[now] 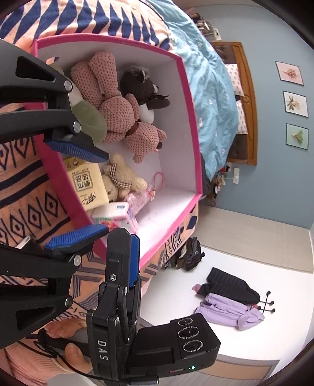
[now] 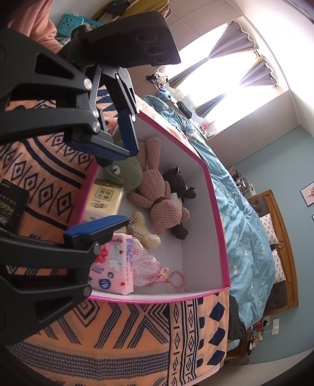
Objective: Organize objects
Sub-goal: 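Move the left gripper down to the black Face tissue pack, then close the left gripper on the black Face tissue pack, then lift the black pack up toward the pink box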
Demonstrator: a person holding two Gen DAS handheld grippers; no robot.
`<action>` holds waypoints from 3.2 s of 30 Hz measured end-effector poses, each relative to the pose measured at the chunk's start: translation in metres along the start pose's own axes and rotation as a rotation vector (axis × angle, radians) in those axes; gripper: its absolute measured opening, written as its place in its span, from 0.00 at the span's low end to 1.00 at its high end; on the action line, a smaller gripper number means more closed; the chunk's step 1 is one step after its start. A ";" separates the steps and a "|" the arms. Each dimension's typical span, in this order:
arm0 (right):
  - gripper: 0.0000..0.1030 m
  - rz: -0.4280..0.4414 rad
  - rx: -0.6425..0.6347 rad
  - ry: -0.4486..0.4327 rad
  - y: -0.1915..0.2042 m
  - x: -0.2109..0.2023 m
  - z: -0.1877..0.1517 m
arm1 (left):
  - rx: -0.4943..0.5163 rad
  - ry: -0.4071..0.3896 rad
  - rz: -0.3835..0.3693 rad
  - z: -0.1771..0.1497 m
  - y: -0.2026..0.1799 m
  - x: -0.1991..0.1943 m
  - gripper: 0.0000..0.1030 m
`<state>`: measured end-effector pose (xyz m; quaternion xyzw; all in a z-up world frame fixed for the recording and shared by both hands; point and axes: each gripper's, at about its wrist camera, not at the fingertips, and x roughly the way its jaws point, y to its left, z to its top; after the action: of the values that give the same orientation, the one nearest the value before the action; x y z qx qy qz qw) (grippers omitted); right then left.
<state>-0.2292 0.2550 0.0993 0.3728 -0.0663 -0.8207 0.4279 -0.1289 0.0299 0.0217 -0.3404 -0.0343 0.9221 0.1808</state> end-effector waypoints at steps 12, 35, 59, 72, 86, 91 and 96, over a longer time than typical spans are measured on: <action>0.49 0.023 -0.031 -0.035 0.009 -0.043 -0.023 | 0.021 -0.061 -0.065 -0.021 -0.022 -0.040 0.61; 0.50 -0.012 0.163 0.127 -0.038 -0.034 -0.126 | -0.052 0.187 -0.173 -0.102 -0.054 0.013 0.59; 0.44 0.009 0.190 0.149 -0.043 -0.025 -0.134 | -0.151 0.284 -0.249 -0.113 -0.057 0.040 0.35; 0.44 0.028 0.197 0.128 -0.035 -0.026 -0.133 | -0.127 0.241 -0.252 -0.109 -0.059 0.025 0.35; 0.44 0.058 0.142 0.061 -0.009 -0.039 -0.117 | -0.107 0.159 -0.226 -0.096 -0.054 -0.005 0.35; 0.44 0.060 0.124 0.049 -0.003 -0.042 -0.112 | -0.104 0.141 -0.220 -0.095 -0.052 -0.011 0.35; 0.44 0.064 0.111 0.043 0.002 -0.043 -0.108 | -0.101 0.126 -0.213 -0.092 -0.050 -0.017 0.35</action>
<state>-0.1402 0.3090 0.0470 0.4113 -0.1145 -0.7934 0.4338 -0.0420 0.0650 -0.0290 -0.4007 -0.1054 0.8716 0.2620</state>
